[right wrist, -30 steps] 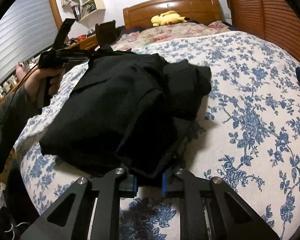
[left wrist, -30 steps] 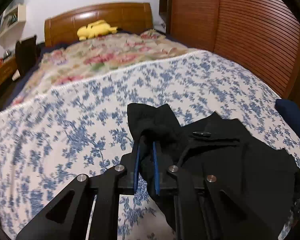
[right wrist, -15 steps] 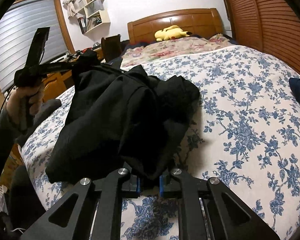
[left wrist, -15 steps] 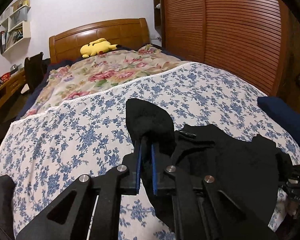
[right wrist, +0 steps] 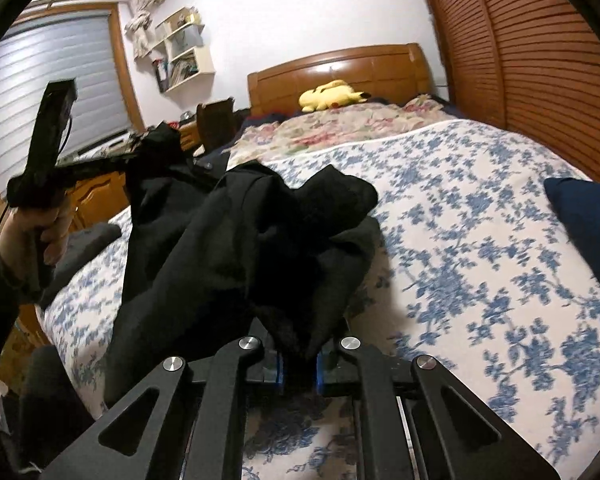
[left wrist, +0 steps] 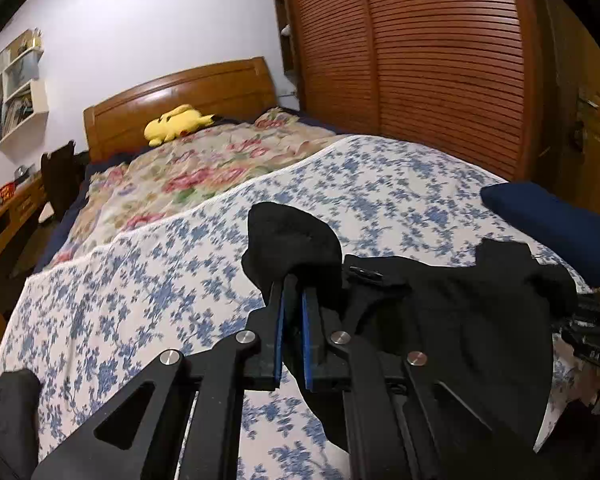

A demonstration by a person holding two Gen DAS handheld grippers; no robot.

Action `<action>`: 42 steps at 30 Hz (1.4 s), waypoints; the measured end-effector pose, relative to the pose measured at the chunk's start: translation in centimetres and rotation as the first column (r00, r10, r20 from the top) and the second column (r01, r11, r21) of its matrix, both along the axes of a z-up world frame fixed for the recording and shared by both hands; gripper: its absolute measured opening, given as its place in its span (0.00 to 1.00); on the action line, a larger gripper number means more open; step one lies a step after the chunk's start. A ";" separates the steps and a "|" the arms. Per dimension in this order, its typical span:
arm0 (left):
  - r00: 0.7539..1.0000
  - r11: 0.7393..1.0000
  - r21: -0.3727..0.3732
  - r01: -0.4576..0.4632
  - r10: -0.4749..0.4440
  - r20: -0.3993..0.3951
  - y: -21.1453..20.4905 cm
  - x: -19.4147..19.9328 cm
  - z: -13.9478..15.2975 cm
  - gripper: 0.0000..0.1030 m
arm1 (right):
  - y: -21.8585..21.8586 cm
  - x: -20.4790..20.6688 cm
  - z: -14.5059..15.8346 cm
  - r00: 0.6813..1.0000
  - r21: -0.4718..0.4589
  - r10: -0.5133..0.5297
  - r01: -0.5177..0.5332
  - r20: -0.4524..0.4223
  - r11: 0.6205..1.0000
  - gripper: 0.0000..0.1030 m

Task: Fold large clothes
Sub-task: 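Grasp the coat with the right tool while the left tool lifts it, then carry the coat with both tools onto the navy pillow and release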

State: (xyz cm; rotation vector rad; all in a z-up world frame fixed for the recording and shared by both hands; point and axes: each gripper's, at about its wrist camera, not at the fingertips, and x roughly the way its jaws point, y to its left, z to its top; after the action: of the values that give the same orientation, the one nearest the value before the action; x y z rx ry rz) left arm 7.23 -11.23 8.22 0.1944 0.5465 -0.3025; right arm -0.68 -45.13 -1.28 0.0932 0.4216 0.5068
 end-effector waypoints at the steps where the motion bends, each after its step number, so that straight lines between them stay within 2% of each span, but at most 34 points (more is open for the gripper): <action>1: 1.000 1.000 -0.002 0.007 -0.007 0.007 -0.6 -0.1 0.3 0.08 | -0.4 -0.1 0.3 1.000 0.002 -0.009 0.009 0.004 1.000 0.09; 6: 0.998 0.999 -0.018 0.044 -0.043 0.048 -4.0 0.1 2.1 0.07 | -2.9 -1.1 2.9 0.998 -0.037 -0.047 0.049 0.051 0.998 0.09; 13: 0.979 0.987 -0.045 0.154 -0.147 0.139 -13.0 0.9 6.3 0.07 | -10.1 -2.8 7.8 0.976 -0.107 -0.169 0.184 0.139 0.977 0.08; 19: 0.944 0.959 -0.071 0.273 -0.253 0.211 -22.9 1.4 9.7 0.07 | -18.3 -5.1 12.0 0.919 -0.146 -0.331 0.365 0.213 0.920 0.08; 24: 0.911 0.923 -0.103 0.370 -0.340 0.233 -31.3 2.0 11.6 0.07 | -24.6 -7.6 13.9 0.851 -0.173 -0.465 0.510 0.244 0.842 0.08; 28: 0.895 0.892 -0.134 0.432 -0.407 0.181 -37.1 3.2 10.5 0.07 | -28.9 -9.8 13.2 0.793 -0.169 -0.570 0.605 0.215 0.778 0.08; 32: 0.869 0.865 -0.092 0.494 -0.487 0.091 -40.4 3.7 7.0 0.08 | -30.5 -10.8 10.2 0.762 -0.214 -0.633 0.647 0.139 0.732 0.08; 34: 0.865 0.863 -0.064 0.501 -0.496 0.076 -40.8 3.5 5.6 0.08 | -31.2 -10.6 8.2 0.741 -0.242 -0.664 0.665 0.098 0.707 0.08; 36: 0.865 0.867 -0.041 0.496 -0.491 0.103 -40.4 2.9 5.1 0.08 | -32.0 -10.5 6.6 0.710 -0.232 -0.701 0.694 0.064 0.681 0.09; 38: 0.856 0.858 -0.039 0.513 -0.508 0.090 -39.7 2.4 5.0 0.13 | -32.4 -10.9 5.9 0.702 -0.205 -0.711 0.701 0.037 0.683 0.10; 40: 0.857 0.858 -0.035 0.512 -0.508 0.088 -38.6 1.8 5.2 0.17 | -32.2 -11.6 6.0 0.711 -0.174 -0.702 0.696 0.032 0.697 0.13; 42: 0.852 0.852 -0.049 0.521 -0.516 0.082 -37.8 1.1 5.3 0.27 | -32.3 -12.1 6.7 0.706 -0.170 -0.708 0.701 0.030 0.692 0.16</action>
State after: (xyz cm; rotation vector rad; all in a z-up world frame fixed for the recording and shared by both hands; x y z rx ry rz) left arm 8.35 -49.00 13.56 0.2835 0.4080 -0.8419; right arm -12.81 -77.41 5.42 0.0931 0.4284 -0.3068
